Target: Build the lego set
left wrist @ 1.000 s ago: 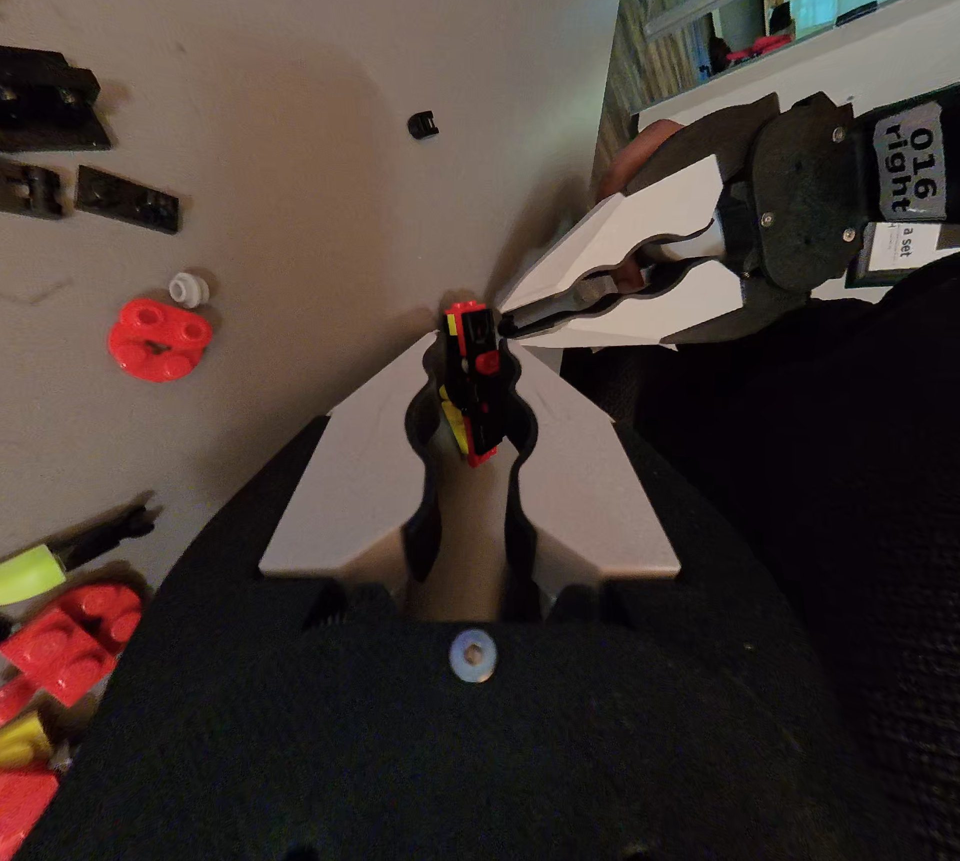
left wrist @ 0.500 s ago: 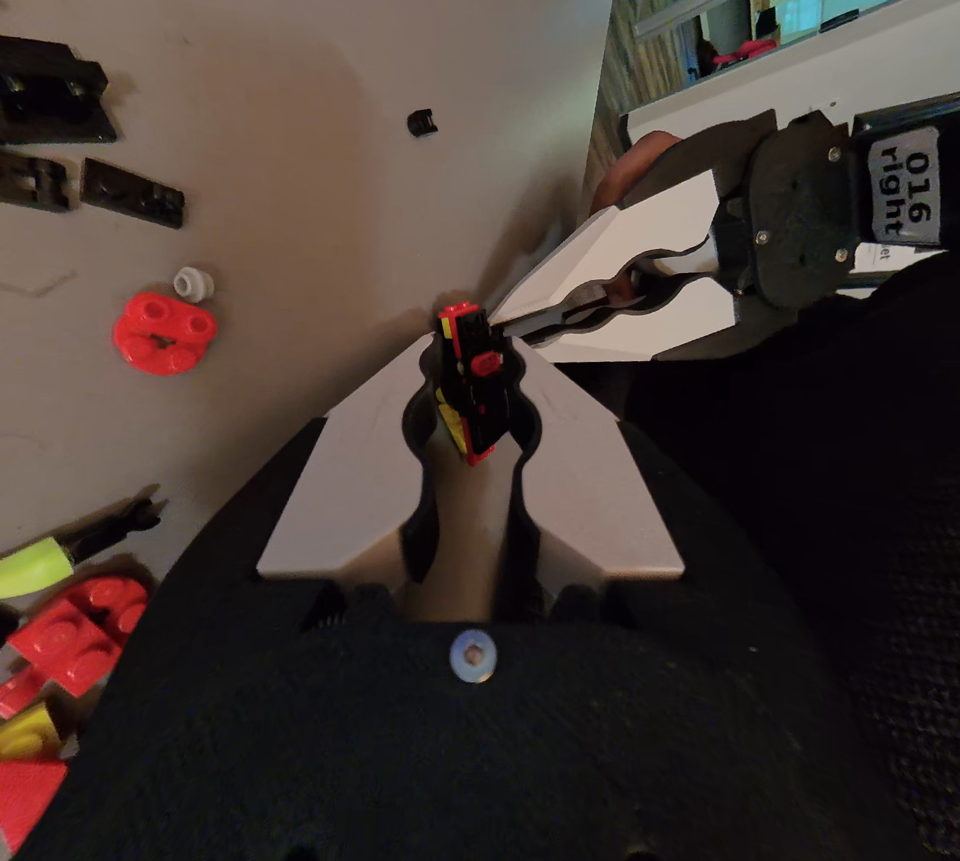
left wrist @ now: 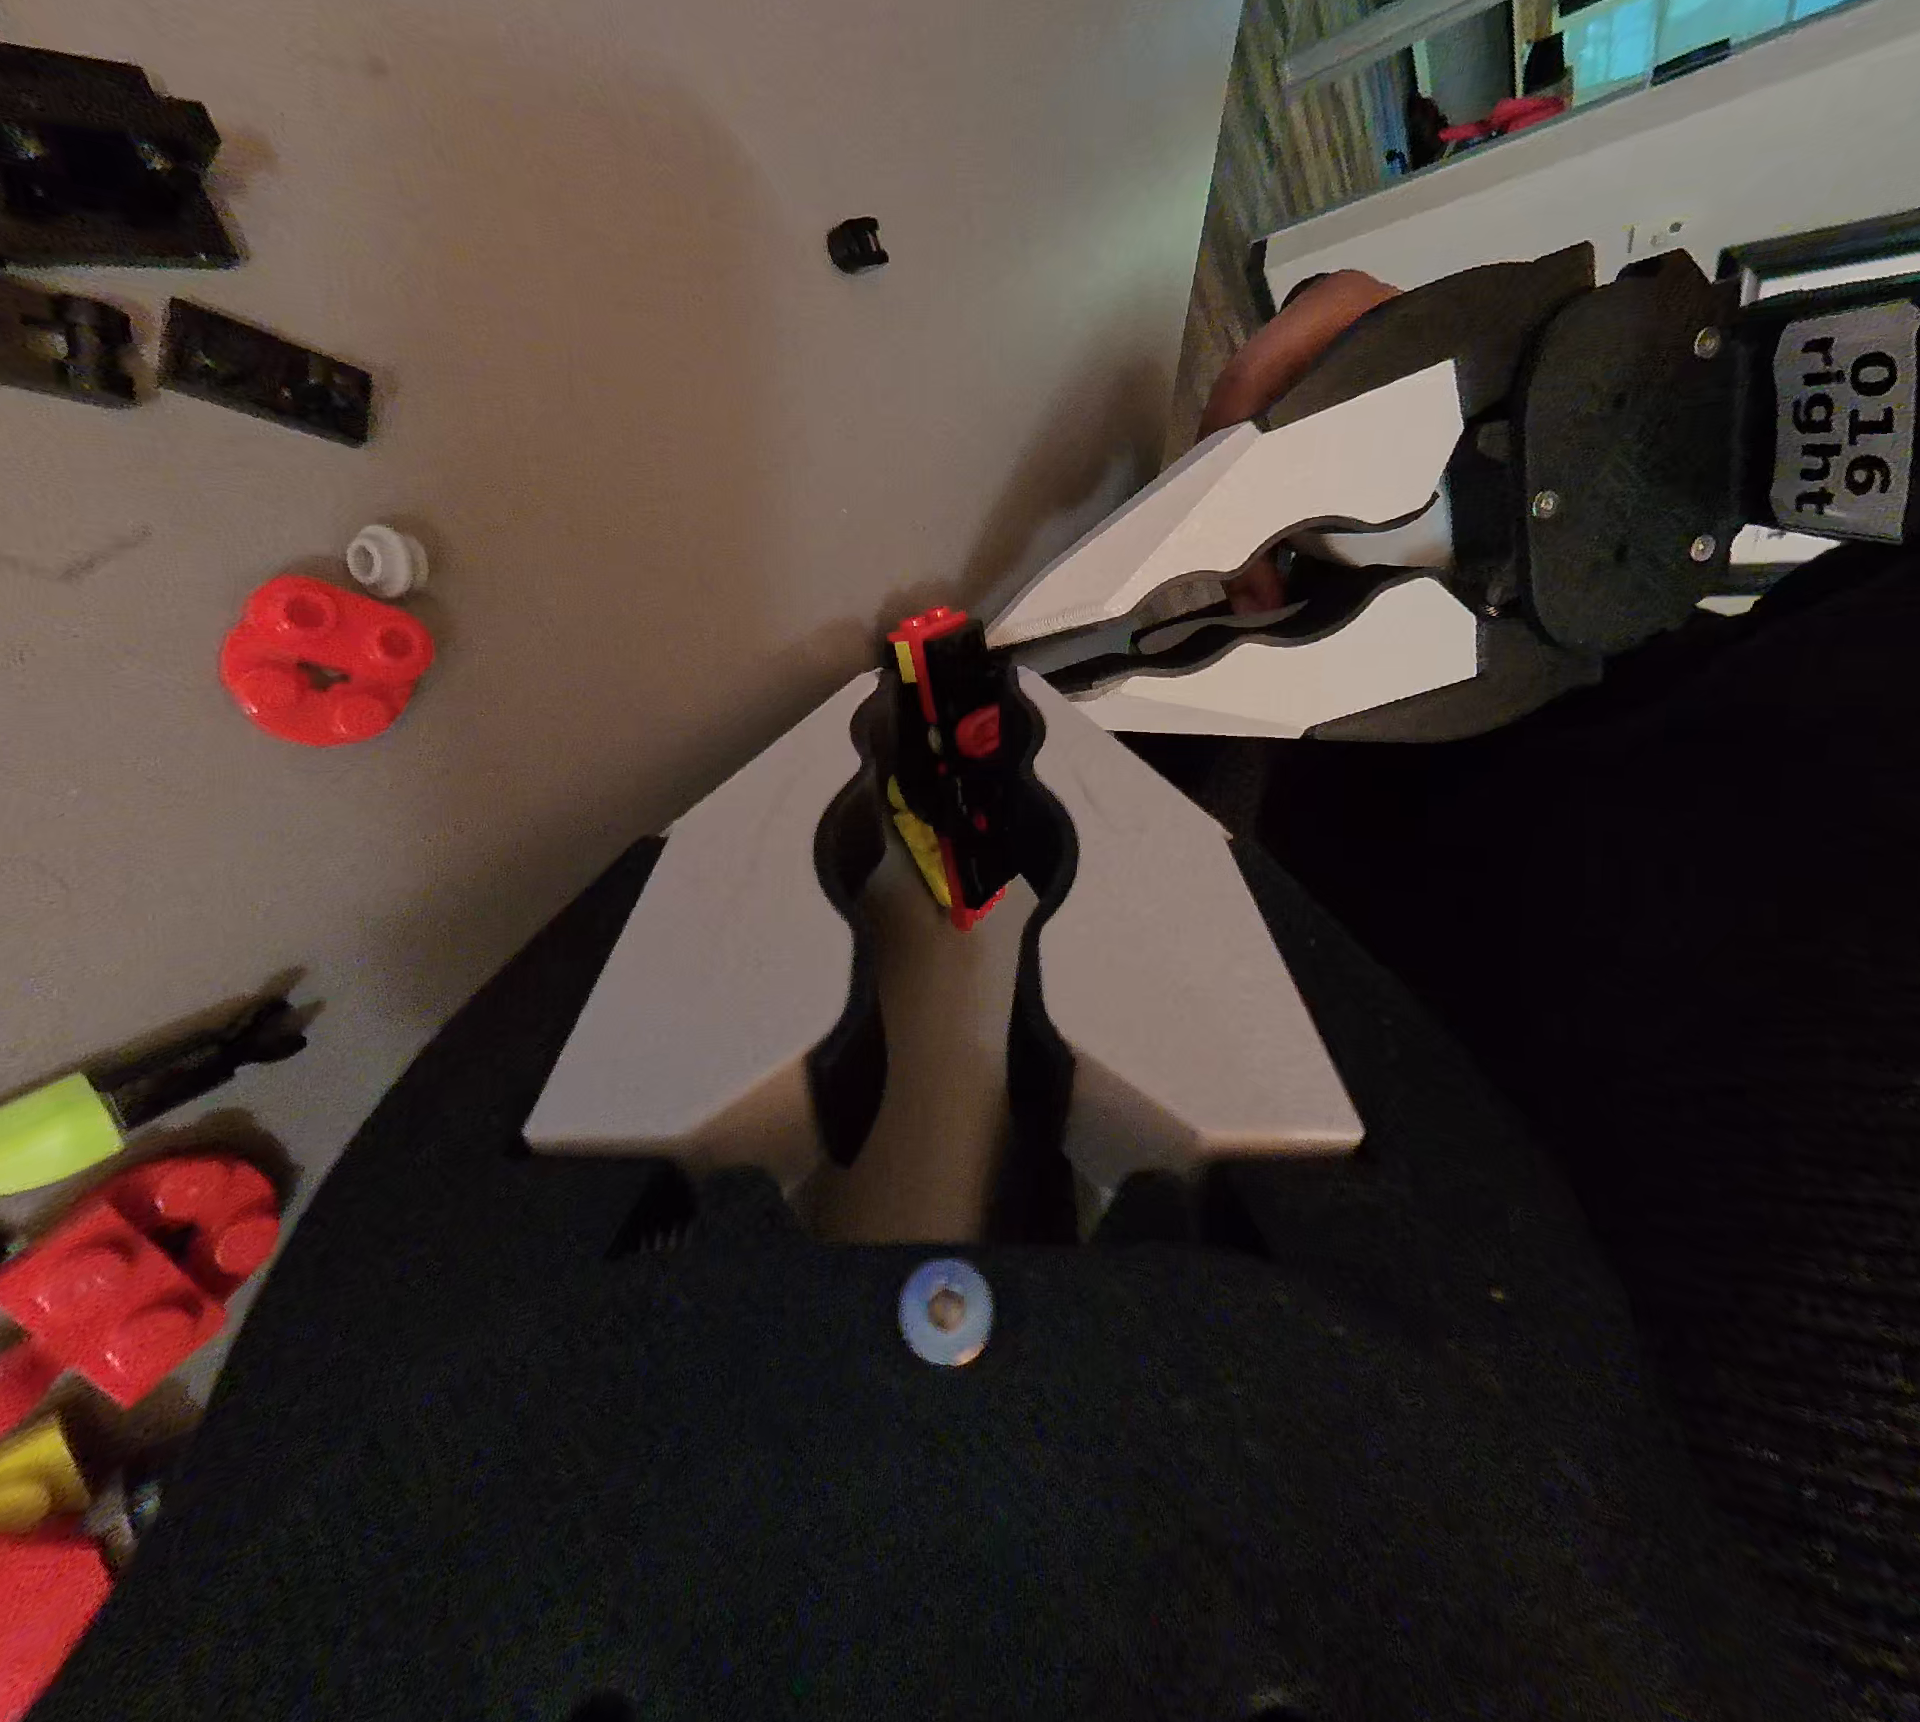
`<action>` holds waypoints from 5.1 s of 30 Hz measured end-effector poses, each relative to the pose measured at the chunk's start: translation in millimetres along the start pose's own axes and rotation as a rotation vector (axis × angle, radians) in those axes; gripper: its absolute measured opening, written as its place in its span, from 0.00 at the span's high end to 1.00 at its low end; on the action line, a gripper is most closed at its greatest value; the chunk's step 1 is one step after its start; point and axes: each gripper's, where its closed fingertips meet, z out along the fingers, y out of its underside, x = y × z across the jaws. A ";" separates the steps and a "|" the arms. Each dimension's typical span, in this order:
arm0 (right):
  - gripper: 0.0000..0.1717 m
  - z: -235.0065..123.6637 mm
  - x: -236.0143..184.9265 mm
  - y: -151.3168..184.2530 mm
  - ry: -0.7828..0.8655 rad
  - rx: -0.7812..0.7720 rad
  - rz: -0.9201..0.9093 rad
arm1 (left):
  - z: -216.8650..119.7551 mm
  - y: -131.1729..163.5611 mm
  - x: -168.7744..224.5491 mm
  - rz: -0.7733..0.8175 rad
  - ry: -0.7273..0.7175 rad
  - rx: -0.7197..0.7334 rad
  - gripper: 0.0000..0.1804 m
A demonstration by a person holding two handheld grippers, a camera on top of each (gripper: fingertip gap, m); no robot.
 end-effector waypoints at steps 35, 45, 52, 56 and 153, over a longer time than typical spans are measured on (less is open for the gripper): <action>0.94 -15.2 20.0 -10.6 -0.041 0.144 0.179 | -20.0 -5.6 15.6 -0.031 0.103 0.187 0.86; 0.85 -18.0 41.8 -21.3 0.095 0.203 0.156 | -57.1 4.8 13.0 0.240 -0.102 0.305 0.80; 0.82 -20.8 41.0 -24.7 0.116 0.211 0.173 | -64.6 -0.1 16.2 0.265 -0.089 0.351 0.79; 0.84 -20.6 33.3 -24.6 0.020 0.220 0.256 | -64.2 -0.2 16.1 0.263 -0.086 0.350 0.79; 0.94 12.6 -26.8 -81.8 -0.282 0.265 0.012 | -78.1 14.9 18.3 0.171 -0.036 0.439 0.99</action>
